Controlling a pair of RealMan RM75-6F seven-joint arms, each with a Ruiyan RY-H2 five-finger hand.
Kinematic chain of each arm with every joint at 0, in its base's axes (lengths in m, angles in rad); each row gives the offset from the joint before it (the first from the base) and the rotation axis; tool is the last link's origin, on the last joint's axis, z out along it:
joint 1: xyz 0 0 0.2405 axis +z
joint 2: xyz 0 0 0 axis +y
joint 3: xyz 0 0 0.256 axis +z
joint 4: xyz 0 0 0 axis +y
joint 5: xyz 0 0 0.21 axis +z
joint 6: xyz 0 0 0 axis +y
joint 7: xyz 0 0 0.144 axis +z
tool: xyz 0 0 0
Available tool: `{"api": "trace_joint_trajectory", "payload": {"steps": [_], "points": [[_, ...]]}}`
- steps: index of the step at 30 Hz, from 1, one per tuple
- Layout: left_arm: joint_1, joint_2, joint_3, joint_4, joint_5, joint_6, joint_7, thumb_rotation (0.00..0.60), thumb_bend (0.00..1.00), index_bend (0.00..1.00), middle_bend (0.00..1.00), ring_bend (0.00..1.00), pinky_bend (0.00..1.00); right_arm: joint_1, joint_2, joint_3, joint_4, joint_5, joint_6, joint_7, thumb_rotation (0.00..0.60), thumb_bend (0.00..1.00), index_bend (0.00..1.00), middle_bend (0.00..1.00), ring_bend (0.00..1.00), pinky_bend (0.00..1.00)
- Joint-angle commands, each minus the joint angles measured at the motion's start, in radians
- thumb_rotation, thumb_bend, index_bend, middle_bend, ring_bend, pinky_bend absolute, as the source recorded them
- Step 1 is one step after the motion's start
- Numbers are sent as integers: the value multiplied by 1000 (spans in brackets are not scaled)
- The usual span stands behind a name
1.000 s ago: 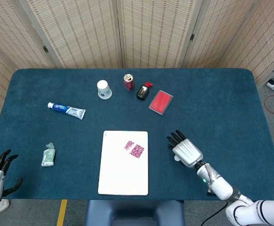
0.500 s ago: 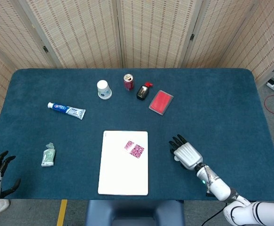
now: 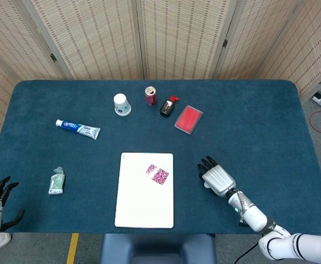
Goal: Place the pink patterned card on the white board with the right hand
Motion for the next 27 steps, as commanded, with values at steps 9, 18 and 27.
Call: {"api": "trace_joint_trajectory", "payload": {"steps": [9,18,27], "points": [[0,-1,-1,5,-1,0,-3,600,343,217,121,166,0,1,-8,21,12,11,-30,-10,600,321,432,171,55,0],[1,-3,-1,12,-5,-2,-8,600,343,217,120,166,0,2,-9,30,8,19,-46,-27,600,364,464,180,54,0],[1,-3,-2,14,-4,-1,-11,600,343,217,121,165,0,11,9,52,-40,-3,-33,-29,600,364,492,196,57,0]]}}
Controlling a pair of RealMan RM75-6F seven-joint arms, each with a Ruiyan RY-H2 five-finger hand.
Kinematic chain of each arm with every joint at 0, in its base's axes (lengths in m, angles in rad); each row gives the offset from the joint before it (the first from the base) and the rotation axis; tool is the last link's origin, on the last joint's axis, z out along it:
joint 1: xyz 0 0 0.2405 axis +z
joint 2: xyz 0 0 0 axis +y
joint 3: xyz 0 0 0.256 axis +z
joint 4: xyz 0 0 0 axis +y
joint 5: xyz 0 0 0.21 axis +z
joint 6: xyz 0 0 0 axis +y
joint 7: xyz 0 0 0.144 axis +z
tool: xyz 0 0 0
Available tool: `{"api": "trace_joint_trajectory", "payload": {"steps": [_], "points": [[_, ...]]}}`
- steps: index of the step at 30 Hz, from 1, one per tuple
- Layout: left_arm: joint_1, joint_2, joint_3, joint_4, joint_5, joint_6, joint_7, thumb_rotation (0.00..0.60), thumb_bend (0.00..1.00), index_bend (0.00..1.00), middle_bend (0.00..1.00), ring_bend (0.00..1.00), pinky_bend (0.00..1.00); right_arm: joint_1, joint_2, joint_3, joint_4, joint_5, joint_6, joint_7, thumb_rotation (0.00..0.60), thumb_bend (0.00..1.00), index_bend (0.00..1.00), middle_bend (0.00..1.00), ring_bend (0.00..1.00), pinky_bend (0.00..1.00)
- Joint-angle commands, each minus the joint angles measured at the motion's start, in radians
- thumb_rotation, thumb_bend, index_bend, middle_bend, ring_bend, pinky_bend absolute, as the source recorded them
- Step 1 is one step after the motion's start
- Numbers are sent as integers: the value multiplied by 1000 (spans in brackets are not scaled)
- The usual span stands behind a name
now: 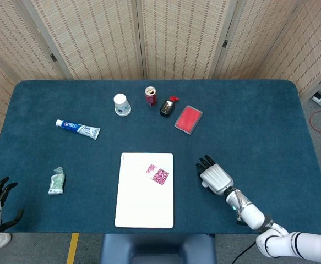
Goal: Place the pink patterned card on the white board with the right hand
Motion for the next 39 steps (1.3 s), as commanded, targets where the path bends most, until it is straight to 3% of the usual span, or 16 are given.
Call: {"api": "trace_joint_trajectory", "payload": {"steps": [1,9,15,25,39], "points": [[0,1,0,-2,2,1,1,600,343,217,120,165,0,15,7,18,-27,-9,0,-11,600,364,492,196,57,0],[5,9,1,-14,10,14,7,600,343,217,121,166,0,108,-60,103,-64,63,-69,-95,600,364,492,191,56,0],[13,15,3,-12,7,22,0,600,343,217,120,166,0,187,-139,151,-26,170,-121,-180,600,364,491,191,53,0],[21,14,6,3,0,23,-14,600,343,217,121,166,0,278,-221,186,36,284,-128,-259,600,364,488,187,48,0],[20,11,2,15,-2,18,-24,600,343,217,120,166,0,303,-208,161,29,319,-98,-239,600,364,196,162,38,0]]}}
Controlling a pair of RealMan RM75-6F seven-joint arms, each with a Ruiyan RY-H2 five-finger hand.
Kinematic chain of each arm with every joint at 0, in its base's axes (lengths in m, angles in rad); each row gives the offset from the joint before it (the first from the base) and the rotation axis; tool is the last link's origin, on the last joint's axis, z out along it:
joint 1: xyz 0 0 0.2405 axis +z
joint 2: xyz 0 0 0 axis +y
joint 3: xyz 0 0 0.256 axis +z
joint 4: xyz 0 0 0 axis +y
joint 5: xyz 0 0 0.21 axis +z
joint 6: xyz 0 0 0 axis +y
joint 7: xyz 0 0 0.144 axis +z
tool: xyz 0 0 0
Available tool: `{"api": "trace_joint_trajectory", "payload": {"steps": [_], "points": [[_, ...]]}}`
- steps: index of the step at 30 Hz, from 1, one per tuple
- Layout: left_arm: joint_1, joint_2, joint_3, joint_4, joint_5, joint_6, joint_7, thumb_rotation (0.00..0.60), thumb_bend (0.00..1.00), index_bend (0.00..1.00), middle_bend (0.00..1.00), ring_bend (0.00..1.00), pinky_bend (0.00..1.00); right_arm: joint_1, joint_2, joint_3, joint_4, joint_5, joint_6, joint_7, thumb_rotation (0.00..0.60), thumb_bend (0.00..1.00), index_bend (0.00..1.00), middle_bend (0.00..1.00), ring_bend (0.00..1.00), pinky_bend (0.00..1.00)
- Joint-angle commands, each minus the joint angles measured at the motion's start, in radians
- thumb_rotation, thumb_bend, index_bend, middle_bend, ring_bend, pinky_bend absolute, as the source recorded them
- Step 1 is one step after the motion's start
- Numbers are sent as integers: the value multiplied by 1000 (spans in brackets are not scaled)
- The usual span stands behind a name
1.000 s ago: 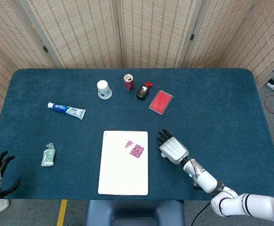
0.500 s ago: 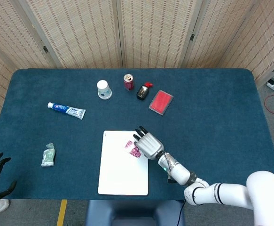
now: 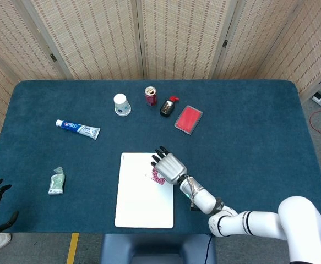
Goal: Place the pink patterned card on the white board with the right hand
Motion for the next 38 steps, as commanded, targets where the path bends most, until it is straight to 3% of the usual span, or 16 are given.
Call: {"api": "trace_joint_trajectory", "payload": {"steps": [1,8,12,17,21,27,32,38], "points": [[-1,1,-1,0,2,0,-2,600,343,217,120,166,0,-11,25,-7,-23,-16,25,18,600,364,196,162,37,0],[-6,3,-8,-1,5,1,-6,600,343,217,121,166,0,-104,182,-56,-187,-101,159,63,600,364,196,164,73,0],[-15,1,-13,-6,12,-2,-4,600,343,217,120,166,0,-207,321,-109,-310,-195,298,105,600,365,196,168,90,0],[-27,-3,-27,-7,19,4,6,600,343,216,120,166,0,-352,454,-176,-385,-310,484,188,600,364,196,172,105,0],[-39,-7,-36,-9,21,0,11,600,343,216,121,166,0,-488,525,-232,-371,-406,641,297,600,364,196,174,119,0],[-51,-13,-38,-11,21,-14,23,600,343,216,121,166,0,-670,554,-278,-299,-479,828,477,600,364,196,170,111,0],[-60,-19,-39,-17,20,-22,31,600,343,215,121,166,0,-762,548,-285,-248,-500,896,555,600,364,196,170,111,0],[-67,-27,-42,-24,28,-17,43,600,343,214,121,165,0,-813,536,-263,-198,-501,899,637,600,363,196,170,111,0]]}}
